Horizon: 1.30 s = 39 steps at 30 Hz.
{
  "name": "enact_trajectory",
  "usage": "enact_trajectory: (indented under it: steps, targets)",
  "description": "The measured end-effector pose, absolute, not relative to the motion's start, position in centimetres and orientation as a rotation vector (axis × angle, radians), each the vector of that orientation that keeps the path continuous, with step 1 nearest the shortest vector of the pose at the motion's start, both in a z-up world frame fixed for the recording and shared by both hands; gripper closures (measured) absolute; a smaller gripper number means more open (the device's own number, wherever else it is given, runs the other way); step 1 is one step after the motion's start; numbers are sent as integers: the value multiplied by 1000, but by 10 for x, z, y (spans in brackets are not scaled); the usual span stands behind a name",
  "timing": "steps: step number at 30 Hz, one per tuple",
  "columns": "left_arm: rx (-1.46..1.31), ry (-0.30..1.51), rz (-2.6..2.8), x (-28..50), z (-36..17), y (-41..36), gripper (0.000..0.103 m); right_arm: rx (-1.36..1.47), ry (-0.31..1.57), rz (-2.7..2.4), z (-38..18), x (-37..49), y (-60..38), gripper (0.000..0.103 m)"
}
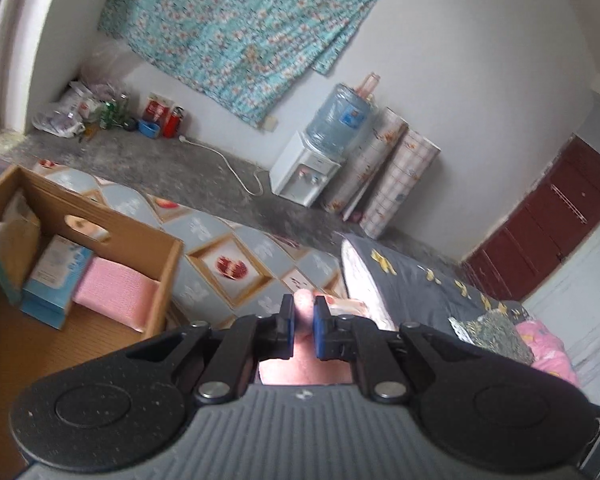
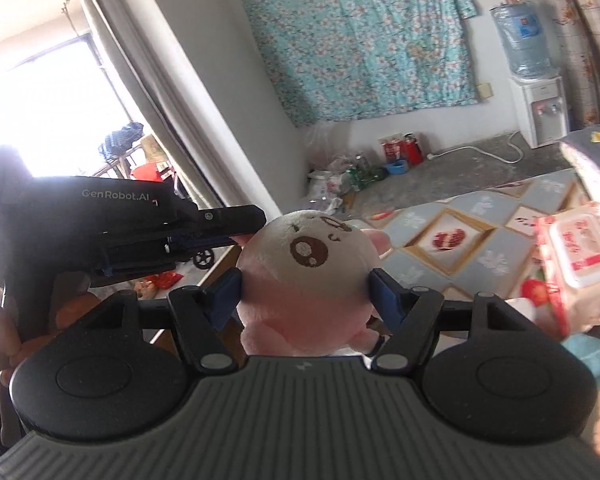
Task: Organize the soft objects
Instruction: 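Carry the bunny over the box while the left gripper closes on it and the right opens, then lower the bunny into the cardboard box and open the left gripper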
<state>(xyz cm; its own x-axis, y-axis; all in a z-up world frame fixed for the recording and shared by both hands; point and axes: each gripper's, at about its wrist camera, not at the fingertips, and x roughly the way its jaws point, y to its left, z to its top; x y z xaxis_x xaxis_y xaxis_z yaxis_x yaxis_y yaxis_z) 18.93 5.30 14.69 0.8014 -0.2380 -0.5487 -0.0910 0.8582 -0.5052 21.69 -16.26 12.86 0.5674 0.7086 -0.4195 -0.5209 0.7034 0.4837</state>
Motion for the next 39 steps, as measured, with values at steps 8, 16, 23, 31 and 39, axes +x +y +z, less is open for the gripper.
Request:
enact_trajectory:
  steps: [8,16,23,31,39]
  targets:
    - [-570,653,149,177,133,162,93,337,809,877,101,237,-17,34]
    - [-672,730,238,185,86,232,93,258,966,887,60,247,75,34]
    - [-645,773,150,194,69,233,93,206,1054,897,53,248,80,33]
    - [-429,877,3,195,63,209,94,163,998,895,73,242,33,33]
    - [-258,885,-240,178,83,190,94,166,877,863,104,233,-18,33]
